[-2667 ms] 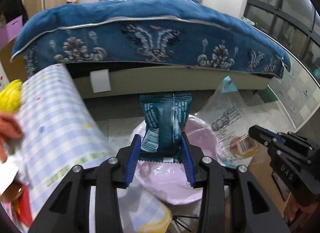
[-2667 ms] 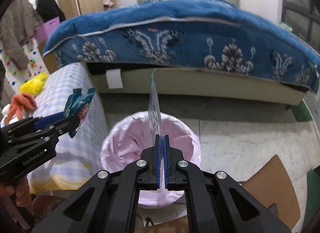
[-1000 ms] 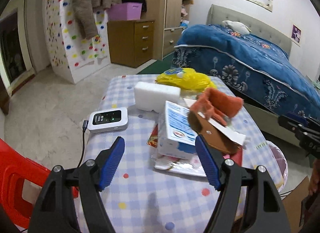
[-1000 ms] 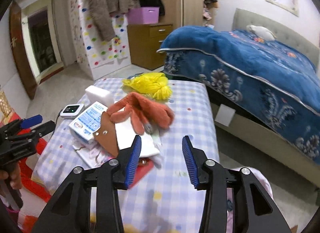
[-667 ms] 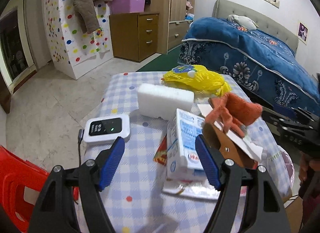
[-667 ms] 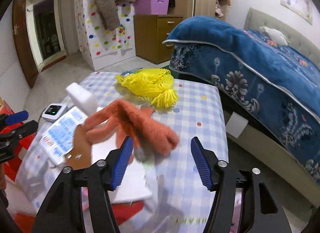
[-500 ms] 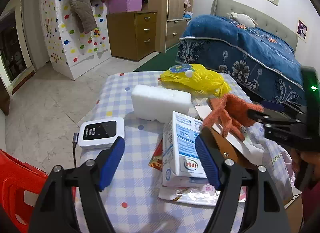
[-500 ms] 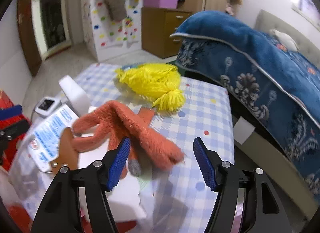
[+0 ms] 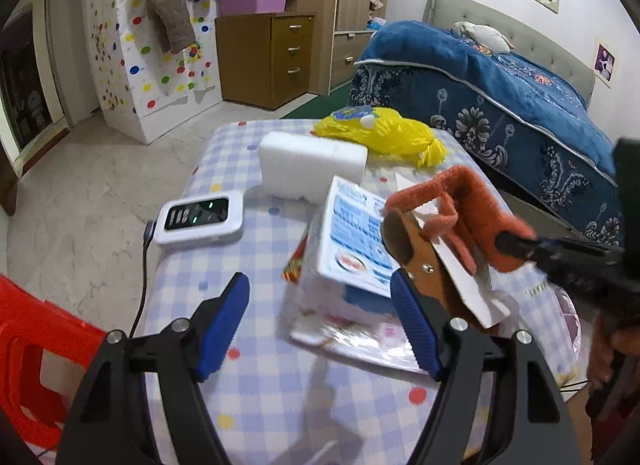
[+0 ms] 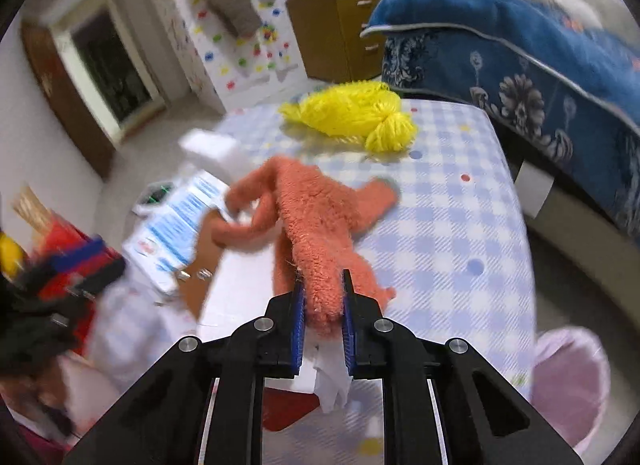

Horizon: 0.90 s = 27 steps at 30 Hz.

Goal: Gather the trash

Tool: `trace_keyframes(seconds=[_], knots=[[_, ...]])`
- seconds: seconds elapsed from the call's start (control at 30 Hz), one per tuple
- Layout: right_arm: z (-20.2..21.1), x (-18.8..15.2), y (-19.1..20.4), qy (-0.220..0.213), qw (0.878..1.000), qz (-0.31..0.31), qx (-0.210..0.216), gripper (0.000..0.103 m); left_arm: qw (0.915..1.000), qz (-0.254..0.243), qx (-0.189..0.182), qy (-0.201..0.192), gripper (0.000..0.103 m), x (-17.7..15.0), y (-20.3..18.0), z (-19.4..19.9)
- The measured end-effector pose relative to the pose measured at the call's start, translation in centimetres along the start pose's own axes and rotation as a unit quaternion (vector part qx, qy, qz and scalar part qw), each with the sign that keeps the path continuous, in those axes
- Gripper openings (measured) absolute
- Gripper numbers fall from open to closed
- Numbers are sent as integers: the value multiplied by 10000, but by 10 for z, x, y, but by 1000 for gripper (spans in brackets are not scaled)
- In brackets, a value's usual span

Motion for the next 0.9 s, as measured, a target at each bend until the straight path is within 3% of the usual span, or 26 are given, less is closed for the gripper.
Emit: trace_keyframes(seconds=[0.07,0.17,0.33,0.4,0.53,0.67,0.9], knots=[[18,9,2,-298,9995,-138,34,15,10000,-12,-35,-17,71,-5,-4,9],[62,26,-4,-1055,9931,-232,-458,15,9999,-68,-83,-77,71,-9,-11,21],[124,21,-38,-1622,9792,-806,-910,15,9995,-158,-267,-67,71,-21,-32,30],[134,9,-55,-1584,9756,-985,-1162,15,9990,-229,-384,-42,71,-24,-43,31],[107,-35,-84,-885,9779,-892,-1669,15,9973,-458,-571,16,71,-30,-69,30],[73,-71,-86,-274,9853,-879,-1438,15,9963,-477,-699,131,64,-33,-84,19],[68,-78,-82,-233,9897,-789,-1173,16,9957,-329,-778,382,38,-25,-95,-14]])
Point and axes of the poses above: each gripper's, at about its wrist camera, not at the fingertips, and z roughly against the way its jaws point, y to its left, x to its top, the point moved 9 cm from there along -z, roughly the way its jaws point, and after that the axes turned 9 degrees about -x, right-handed, at the moved point
